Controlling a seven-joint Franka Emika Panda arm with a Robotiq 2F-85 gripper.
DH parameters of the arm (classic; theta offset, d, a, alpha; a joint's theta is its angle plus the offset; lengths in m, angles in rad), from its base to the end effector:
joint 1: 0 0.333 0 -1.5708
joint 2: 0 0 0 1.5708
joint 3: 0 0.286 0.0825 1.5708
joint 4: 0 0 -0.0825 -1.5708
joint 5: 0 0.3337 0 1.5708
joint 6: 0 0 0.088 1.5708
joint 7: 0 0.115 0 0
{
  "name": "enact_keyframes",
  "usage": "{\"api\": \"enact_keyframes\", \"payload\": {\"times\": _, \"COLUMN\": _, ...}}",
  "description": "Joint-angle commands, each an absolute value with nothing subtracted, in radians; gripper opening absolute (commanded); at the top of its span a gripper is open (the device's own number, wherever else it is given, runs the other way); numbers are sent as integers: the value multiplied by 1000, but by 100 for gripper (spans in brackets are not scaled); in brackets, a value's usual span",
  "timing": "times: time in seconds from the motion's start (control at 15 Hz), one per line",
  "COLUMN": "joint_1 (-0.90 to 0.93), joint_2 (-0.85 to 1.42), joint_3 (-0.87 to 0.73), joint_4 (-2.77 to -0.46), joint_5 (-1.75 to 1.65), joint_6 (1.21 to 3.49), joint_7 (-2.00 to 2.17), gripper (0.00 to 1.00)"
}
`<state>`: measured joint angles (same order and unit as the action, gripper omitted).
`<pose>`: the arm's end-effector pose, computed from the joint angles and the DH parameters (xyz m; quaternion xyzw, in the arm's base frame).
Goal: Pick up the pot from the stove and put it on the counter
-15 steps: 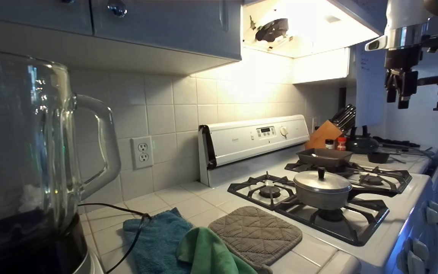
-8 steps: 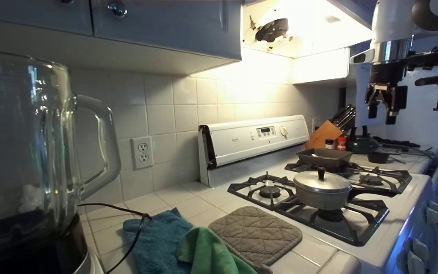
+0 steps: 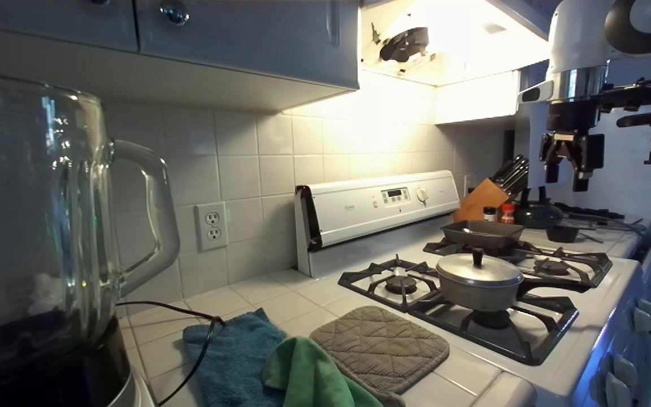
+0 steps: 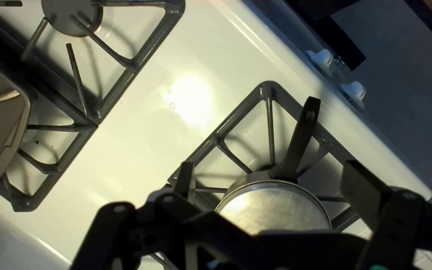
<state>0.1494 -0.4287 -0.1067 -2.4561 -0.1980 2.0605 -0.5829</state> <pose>0.3849 0.0035 0.4419 0.9329 0.3538 -0.0015 0.0679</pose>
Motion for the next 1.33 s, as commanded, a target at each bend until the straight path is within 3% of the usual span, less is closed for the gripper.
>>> {"api": "enact_keyframes", "payload": {"times": 0.0, "joint_1": 130, "joint_2": -428, "joint_3": -89, "joint_4": -2455, "joint_5": -189, "joint_6": 2060, "joint_7": -590, "gripper": 100}}
{"api": "enact_keyframes", "payload": {"times": 1.27, "joint_1": 152, "joint_2": -263, "joint_3": 27, "joint_4": -2481, "joint_5": -105, "joint_6": 2370, "joint_7": -421, "gripper": 100}}
